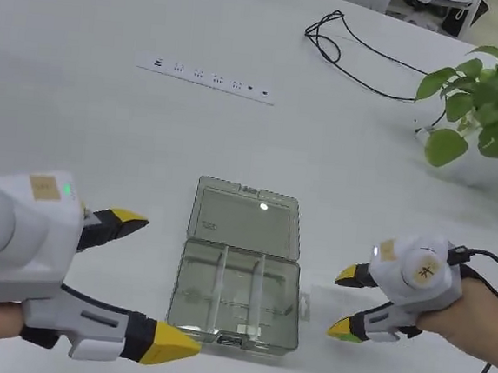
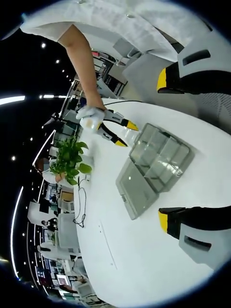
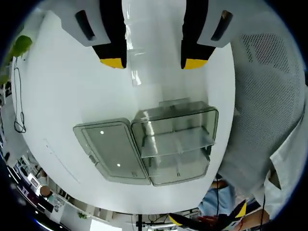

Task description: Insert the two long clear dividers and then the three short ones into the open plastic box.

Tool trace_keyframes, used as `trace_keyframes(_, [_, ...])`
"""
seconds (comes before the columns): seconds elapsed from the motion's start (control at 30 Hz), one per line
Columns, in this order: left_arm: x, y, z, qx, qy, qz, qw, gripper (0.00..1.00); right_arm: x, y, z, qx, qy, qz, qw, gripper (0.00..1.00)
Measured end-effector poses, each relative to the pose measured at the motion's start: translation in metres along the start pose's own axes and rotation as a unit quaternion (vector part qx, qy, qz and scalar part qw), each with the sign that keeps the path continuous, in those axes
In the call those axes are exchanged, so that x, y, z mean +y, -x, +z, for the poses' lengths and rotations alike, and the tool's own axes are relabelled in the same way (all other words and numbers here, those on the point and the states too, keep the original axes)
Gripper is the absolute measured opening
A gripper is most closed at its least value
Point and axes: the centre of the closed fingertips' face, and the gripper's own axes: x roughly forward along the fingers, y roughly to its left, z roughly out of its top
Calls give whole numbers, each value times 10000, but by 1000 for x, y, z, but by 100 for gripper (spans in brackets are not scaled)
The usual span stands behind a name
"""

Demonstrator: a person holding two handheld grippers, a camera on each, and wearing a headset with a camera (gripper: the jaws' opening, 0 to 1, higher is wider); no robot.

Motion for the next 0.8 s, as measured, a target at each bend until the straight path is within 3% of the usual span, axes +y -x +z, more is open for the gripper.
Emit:
trace_keyframes(0.47, [4,-3,-1,8,43,-37,10000,100,-2,-11,-7,313,409,60,9987,41])
trace_keyframes(0.8, [5,-4,0,-18,41,-37,10000,100,-4,-11,-6,357,408,63,9985,37])
